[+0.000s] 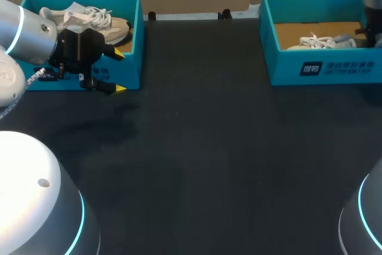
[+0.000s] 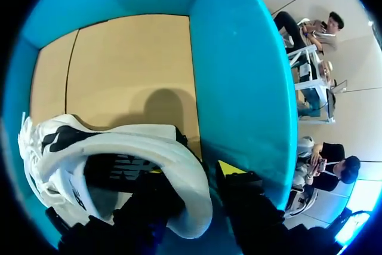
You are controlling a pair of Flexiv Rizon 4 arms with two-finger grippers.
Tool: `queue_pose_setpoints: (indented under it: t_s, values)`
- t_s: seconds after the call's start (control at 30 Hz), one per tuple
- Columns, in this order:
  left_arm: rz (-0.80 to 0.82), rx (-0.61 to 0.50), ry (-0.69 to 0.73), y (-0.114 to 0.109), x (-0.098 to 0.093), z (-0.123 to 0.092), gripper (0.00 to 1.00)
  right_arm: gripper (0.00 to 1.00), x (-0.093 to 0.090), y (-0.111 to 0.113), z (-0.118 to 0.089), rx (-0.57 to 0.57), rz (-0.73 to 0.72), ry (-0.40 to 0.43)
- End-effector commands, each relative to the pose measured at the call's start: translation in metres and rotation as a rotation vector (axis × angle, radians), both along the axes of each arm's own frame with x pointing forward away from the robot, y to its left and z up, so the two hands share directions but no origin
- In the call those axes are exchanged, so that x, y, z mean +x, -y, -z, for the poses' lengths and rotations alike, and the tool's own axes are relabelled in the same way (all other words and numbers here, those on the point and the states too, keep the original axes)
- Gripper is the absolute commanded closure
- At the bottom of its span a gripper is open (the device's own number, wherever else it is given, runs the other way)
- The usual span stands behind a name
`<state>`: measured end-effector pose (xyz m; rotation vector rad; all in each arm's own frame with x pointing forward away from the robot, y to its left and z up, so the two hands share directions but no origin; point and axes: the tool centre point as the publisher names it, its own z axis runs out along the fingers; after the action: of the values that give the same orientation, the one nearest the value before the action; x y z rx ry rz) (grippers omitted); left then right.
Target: Take the shoe out of the shoebox, open the shoe tongue, remove and reinsert the insole, then place the shoe into the shoebox
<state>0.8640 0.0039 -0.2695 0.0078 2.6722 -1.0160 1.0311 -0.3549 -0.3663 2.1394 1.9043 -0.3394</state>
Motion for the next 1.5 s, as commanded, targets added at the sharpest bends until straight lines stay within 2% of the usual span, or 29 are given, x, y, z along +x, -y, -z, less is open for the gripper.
queue_pose_setpoints:
  t_s: [0.03,0.27,0.53,0.73,0.8,0.93,1.07,1.5]
  values:
    - [0.000,0.003,-0.001,0.000,-0.001,-0.001,0.00,0.58,-0.001,-0.001,-0.010,-0.004,-0.003,0.009]
    - [0.000,0.003,-0.001,0.000,-0.001,-0.001,0.00,0.55,-0.007,-0.008,-0.032,0.009,-0.004,0.042]
    - [0.000,0.003,-0.001,0.000,-0.001,-0.001,0.00,0.50,-0.010,-0.020,-0.066,0.048,-0.015,0.116]
    - [0.000,0.003,-0.001,0.000,-0.001,-0.001,0.00,0.35,-0.013,-0.032,-0.082,0.062,-0.035,0.149]
    - [0.000,0.003,-0.001,0.000,-0.001,-0.001,0.00,0.32,-0.014,-0.036,-0.085,0.065,-0.039,0.157]
    - [0.000,0.003,-0.001,0.000,-0.001,-0.001,0.00,0.35,-0.017,-0.048,-0.094,0.089,-0.041,0.174]
    - [0.000,0.003,-0.001,0.000,-0.001,-0.001,0.00,0.31,-0.023,-0.060,-0.103,0.091,-0.050,0.181]
    - [0.000,0.003,-0.001,0.000,-0.001,-0.001,0.00,0.29,-0.050,-0.097,-0.130,0.077,-0.025,0.188]
